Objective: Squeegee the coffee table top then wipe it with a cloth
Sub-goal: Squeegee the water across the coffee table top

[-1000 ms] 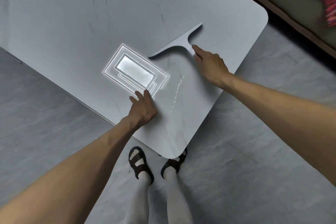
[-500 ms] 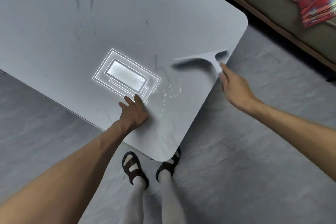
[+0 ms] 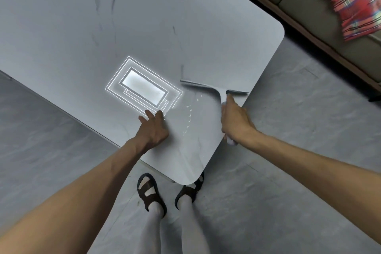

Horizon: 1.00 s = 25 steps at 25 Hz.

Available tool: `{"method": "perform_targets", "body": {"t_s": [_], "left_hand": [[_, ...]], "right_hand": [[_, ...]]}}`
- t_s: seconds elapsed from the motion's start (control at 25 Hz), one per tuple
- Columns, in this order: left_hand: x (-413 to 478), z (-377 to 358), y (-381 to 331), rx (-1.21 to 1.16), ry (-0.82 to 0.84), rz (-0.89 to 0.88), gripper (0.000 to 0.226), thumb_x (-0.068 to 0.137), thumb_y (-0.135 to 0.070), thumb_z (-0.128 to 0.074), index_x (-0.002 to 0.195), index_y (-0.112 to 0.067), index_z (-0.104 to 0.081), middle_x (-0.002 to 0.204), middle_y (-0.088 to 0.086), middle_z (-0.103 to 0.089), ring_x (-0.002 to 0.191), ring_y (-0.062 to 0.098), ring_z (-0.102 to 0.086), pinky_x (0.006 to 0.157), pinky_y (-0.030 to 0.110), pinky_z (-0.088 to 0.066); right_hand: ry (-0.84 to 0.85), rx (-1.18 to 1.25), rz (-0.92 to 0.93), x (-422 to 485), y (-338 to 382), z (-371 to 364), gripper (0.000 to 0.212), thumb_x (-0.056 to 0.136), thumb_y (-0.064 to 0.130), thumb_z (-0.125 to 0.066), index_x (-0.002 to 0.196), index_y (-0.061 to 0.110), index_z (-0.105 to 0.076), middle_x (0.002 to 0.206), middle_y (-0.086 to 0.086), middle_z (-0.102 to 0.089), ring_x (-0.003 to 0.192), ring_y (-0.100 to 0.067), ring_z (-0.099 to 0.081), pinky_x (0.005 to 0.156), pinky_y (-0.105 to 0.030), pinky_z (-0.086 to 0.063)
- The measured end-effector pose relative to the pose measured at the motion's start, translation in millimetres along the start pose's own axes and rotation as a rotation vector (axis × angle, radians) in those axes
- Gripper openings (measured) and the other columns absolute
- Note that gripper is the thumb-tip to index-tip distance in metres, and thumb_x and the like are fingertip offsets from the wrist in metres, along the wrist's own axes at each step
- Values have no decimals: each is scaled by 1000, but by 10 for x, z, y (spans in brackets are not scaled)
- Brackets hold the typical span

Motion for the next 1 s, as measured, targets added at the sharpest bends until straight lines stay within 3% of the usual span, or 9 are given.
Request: {"method": "perform_targets", "body": {"t_s": [0.08, 0.16, 0.24, 0.4, 0.6, 0.68, 0.8, 0.92, 1.0], "left_hand": [[-28, 64, 81, -50, -11, -43, 45, 86, -3, -35, 130, -9, -34, 147, 27, -27, 134, 53, -27, 98, 45, -38], [-54, 197, 208, -109, -125, -45, 34, 94, -15, -33, 128, -13, -39, 118, 22, -56, 113, 45, -52, 82, 39, -40], [-84, 295, 370, -145, -237, -15, 39, 94, -17, -35, 132, -16, -42, 107, 18, -65, 102, 40, -59, 79, 37, -42], [-223, 251, 573, -207, -261, 14, 56, 83, -7, -44, 138, -16, -41, 134, 11, -55, 120, 34, -52, 92, 35, -42], [-235, 114, 456, -165, -201, -62, 60, 79, -4, -50, 138, -10, -39, 136, 11, -46, 123, 30, -46, 94, 35, -39], [-229, 52, 359, -135, -167, -70, 60, 79, -5, -49, 138, -8, -37, 135, 13, -43, 123, 32, -43, 96, 40, -41], [-211, -54, 200, -86, -72, -53, 59, 79, -4, -47, 136, -5, -33, 137, 21, -34, 128, 41, -33, 91, 46, -44], [-179, -85, 111, -9, -25, -34, 58, 80, -2, -42, 136, -2, -29, 141, 30, -26, 133, 51, -23, 98, 49, -42], [-170, -88, 81, 64, -27, -51, 56, 83, 1, -41, 137, 3, -27, 139, 31, -27, 132, 52, -25, 106, 52, -34]], "right_hand": [[-93, -60, 81, 327, 386, 100, 18, 94, 9, -34, 108, 18, -40, 79, -13, -55, 56, -29, -55, 60, -31, -41], [-188, 43, 126, 722, 858, 180, 29, 99, 16, -28, 124, 16, -43, 88, -14, -56, 58, -29, -55, 56, -34, -40], [-215, -9, 180, 1026, 1225, 65, 39, 101, 20, -26, 139, 18, -38, 98, -14, -57, 70, -30, -56, 57, -35, -44], [-185, -158, 296, 1237, 1393, -302, 52, 98, 16, -24, 149, 30, -26, 110, -13, -55, 79, -32, -54, 51, -34, -44], [-108, -497, 441, 793, 603, -387, 42, 102, 28, -26, 144, 29, -28, 113, -20, -62, 101, -44, -57, 78, -40, -43], [-47, -574, 435, 432, 135, -253, 43, 104, 35, -23, 147, 29, -26, 102, -15, -66, 88, -39, -61, 76, -40, -47], [2, -594, 419, 55, -230, -24, 42, 105, 37, -25, 145, 28, -32, 71, -2, -58, 59, -18, -54, 53, -29, -38], [-137, -469, 410, 258, -154, 358, 35, 104, 38, -27, 135, 31, -39, 78, -4, -58, 58, -21, -49, 53, -27, -38], [-251, -232, 255, 546, -100, 626, 26, 102, 34, -26, 120, 30, -44, 78, -11, -55, 52, -25, -46, 44, -24, -37]]}}
Point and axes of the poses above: each hand's wrist, its own x-axis towards the middle knuckle, its own z-axis out of the back of the hand, y = z × x, the point moved 5 cm from there along x, towards the middle knuckle
